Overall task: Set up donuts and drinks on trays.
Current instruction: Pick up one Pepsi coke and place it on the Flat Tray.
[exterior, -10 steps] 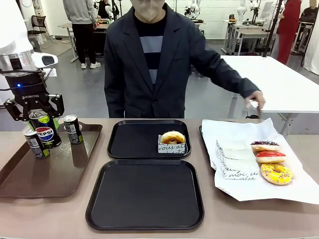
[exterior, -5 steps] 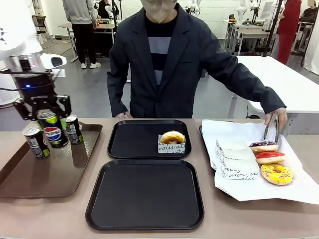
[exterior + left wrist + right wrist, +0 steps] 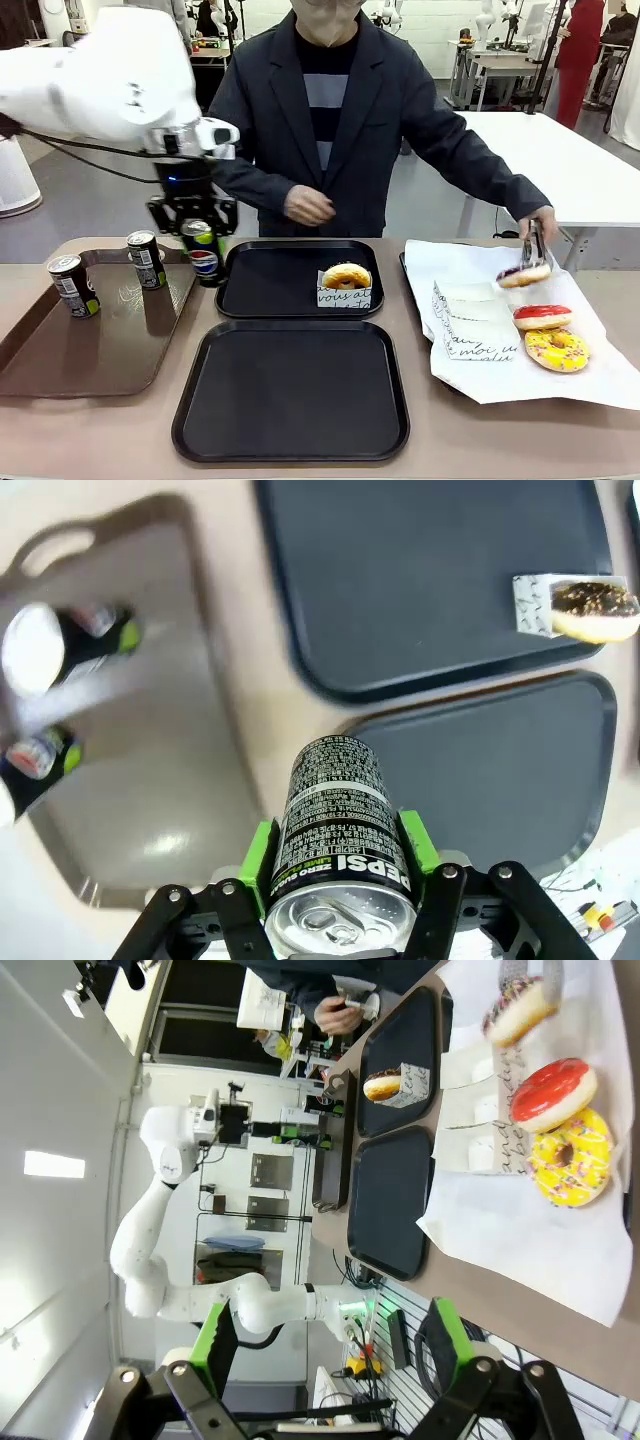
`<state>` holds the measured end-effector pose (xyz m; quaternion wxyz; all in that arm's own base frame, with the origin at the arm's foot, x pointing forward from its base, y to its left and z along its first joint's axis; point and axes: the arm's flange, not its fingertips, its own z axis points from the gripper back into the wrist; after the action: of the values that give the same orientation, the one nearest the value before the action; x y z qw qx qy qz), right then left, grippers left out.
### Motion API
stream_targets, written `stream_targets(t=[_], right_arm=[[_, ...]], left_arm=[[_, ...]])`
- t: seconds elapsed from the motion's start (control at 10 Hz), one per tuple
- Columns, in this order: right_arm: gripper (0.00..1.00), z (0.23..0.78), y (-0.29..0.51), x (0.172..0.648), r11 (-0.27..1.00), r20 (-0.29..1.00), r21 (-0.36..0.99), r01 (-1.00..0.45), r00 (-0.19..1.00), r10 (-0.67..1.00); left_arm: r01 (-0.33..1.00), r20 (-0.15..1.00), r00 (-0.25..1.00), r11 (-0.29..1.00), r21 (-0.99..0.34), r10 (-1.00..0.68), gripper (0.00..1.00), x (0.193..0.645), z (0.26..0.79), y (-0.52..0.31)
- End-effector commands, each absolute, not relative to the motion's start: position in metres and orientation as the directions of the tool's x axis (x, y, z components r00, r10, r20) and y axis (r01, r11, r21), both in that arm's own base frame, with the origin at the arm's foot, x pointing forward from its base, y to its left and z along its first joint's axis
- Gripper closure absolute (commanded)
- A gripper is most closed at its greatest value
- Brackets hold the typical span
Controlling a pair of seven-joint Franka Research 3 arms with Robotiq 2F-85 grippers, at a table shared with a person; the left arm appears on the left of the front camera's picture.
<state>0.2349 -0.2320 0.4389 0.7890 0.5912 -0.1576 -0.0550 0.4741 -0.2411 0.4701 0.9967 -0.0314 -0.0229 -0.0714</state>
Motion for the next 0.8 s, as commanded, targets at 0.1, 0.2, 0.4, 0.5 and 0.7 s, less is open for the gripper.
stream_targets(t=[0.1, 0.2, 0.4, 0.5, 0.7], right_arm=[[0.00, 0.439, -0.233, 0.237, 0.279, 0.202, 0.952, -0.123, 0.940, -0.276], [0.00, 0.439, -0.233, 0.237, 0.279, 0.202, 0.952, -0.123, 0.940, -0.276], [0.00, 0.439, -0.233, 0.237, 0.279, 0.202, 0.952, -0.123, 0.940, -0.276], [0.00, 0.439, -0.233, 0.237, 0.279, 0.202, 0.952, -0.123, 0.940, -0.276], [0.00, 0.439, -0.233, 0.237, 0.279, 0.202, 0.952, -0.123, 0.940, -0.276]], left_arm=[[0.256, 0.037, 0.967, 0.963, -0.080, -0.254, 0.41, 0.513, 0.442, -0.277], [0.282, -0.032, 0.959, 0.959, -0.025, -0.283, 0.41, 0.493, 0.443, -0.267], [0.496, -0.233, 0.855, 0.862, 0.102, -0.464, 0.41, 0.414, 0.467, -0.207], [0.598, -0.218, 0.795, 0.790, 0.131, -0.566, 0.41, 0.369, 0.476, -0.177], [0.616, -0.183, 0.785, 0.778, 0.124, -0.592, 0.41, 0.339, 0.480, -0.149]])
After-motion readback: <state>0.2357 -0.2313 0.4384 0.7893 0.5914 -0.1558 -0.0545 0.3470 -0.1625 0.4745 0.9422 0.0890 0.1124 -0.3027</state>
